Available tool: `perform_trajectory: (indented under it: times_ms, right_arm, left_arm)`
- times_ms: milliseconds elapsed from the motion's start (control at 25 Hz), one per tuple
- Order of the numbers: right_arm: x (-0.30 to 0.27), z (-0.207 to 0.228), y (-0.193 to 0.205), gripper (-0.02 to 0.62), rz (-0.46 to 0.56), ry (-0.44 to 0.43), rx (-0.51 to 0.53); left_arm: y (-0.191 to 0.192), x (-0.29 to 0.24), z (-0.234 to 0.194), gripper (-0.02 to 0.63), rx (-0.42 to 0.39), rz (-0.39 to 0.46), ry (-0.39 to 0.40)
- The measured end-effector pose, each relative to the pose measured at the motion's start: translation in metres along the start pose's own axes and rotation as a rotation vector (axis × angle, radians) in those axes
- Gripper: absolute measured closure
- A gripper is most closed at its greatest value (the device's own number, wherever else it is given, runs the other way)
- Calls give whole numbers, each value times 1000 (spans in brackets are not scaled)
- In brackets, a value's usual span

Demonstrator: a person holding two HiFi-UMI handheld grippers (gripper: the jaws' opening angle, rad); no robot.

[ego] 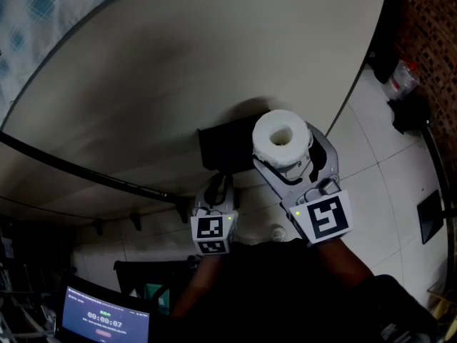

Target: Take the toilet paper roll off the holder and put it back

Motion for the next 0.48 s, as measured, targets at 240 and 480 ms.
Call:
perform_trajectory:
  times_ms: [240, 480]
  right_arm:
    - [0, 4, -1, 156, 26, 13, -16]
    - [0, 16, 0, 156, 36, 38, -30]
  left_arm:
    - [-1, 1, -4, 532, 8, -37, 40]
    - [-11, 7, -4, 534, 34, -88, 109]
Point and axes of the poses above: the fingertips, and each gripper's own axes: x backward along the fingers, z to its right, y out of its underside, the point moved 9 cm from there along x, backward along the fingers, and after that the axes turned 3 degrees about -y, right-handed, at the moved point
